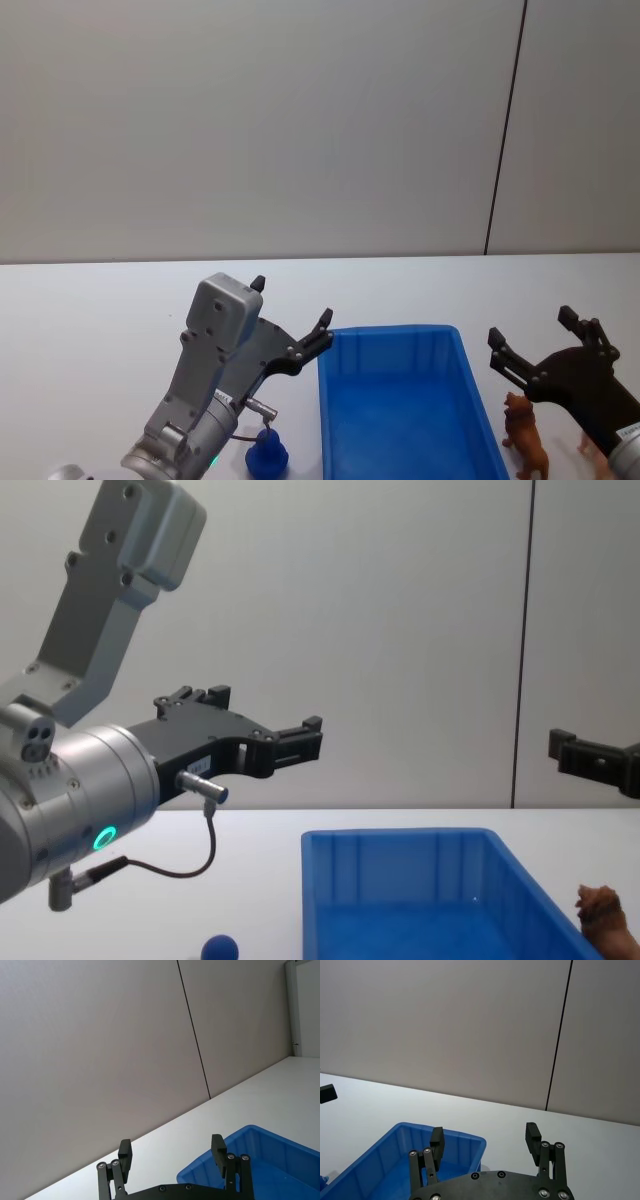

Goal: Pick up the two dolls from the table and place them into the box.

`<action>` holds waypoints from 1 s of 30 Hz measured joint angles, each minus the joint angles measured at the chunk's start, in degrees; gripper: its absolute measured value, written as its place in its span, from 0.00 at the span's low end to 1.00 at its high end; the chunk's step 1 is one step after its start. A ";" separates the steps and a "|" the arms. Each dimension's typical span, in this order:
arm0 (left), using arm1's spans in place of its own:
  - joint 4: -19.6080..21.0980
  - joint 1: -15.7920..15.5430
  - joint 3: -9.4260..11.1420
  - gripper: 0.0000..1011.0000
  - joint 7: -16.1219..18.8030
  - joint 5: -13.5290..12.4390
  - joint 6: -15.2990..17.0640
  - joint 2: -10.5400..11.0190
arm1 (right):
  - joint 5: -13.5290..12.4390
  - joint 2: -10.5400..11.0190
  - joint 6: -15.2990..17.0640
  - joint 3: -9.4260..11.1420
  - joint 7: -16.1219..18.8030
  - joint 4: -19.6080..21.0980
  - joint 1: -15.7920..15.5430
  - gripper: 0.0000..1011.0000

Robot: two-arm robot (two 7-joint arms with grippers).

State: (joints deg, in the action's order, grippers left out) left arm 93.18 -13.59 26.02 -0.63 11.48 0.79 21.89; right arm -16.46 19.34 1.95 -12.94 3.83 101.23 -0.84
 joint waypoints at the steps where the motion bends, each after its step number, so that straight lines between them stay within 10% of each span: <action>1: 0.00 0.00 0.00 0.99 0.00 0.00 0.00 0.00 | 0.00 0.00 0.00 0.00 0.00 0.00 0.00 0.99; 30: 0.00 0.00 0.00 0.99 0.00 0.00 0.00 0.00 | 0.00 0.00 0.00 0.00 0.00 0.00 0.00 0.99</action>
State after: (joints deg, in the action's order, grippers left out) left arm 93.18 -13.58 26.02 -0.63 11.48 0.79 21.89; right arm -16.46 19.33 1.95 -12.94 3.83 101.23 -0.84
